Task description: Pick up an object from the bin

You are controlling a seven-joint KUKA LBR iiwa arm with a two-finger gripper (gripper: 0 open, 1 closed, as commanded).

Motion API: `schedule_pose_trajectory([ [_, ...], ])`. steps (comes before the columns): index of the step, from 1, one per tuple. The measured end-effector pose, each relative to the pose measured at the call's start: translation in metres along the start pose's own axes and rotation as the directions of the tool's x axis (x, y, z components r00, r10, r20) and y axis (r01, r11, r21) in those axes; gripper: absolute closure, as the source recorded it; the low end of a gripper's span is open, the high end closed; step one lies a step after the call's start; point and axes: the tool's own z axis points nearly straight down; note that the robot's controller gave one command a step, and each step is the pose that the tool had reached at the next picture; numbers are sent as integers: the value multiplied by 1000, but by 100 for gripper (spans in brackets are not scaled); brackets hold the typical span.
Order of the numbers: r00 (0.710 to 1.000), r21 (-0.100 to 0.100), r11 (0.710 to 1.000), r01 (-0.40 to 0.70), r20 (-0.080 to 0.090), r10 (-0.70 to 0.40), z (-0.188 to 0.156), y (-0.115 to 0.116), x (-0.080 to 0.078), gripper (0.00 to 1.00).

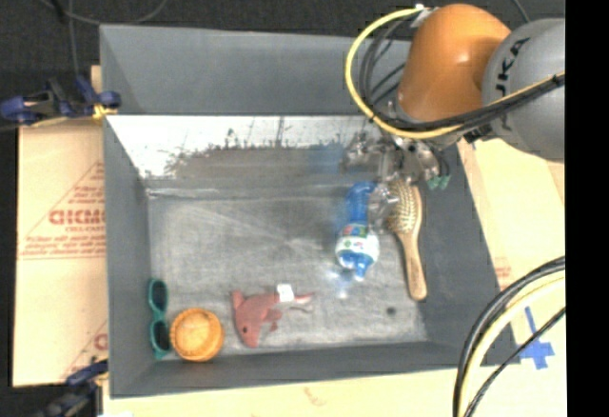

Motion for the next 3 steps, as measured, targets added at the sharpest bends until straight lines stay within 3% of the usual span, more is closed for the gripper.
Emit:
schedule_pose_trajectory([
  [1,950,-7,950,311,-10,-312,19,-28,-1,0],
  [2,887,-6,887,462,-6,-463,39,-39,4,0],
  [3,691,-4,691,723,-2,-723,85,-37,4,0],
])
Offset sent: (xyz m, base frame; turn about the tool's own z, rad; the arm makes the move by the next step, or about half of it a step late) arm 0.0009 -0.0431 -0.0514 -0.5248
